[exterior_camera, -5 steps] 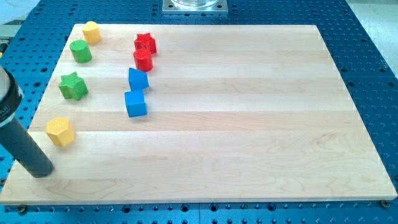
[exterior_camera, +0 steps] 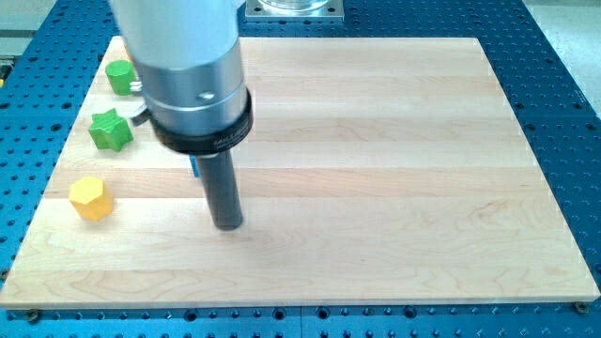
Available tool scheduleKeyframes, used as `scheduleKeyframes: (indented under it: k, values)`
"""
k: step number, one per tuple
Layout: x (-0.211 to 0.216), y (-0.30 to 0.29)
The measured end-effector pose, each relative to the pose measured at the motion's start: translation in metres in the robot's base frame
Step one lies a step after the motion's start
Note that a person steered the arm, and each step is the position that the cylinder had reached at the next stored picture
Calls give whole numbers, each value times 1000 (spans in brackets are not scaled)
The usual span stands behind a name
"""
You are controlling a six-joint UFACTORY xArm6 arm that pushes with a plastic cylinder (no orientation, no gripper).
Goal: Keep your hand to the right of the red star
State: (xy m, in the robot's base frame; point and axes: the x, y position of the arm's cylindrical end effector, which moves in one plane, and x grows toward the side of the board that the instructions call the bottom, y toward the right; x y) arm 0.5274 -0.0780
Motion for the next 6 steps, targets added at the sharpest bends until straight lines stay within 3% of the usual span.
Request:
scheduleKeyframes:
  k: [3, 6]
  values:
    - [-185, 6]
    - [-303, -1]
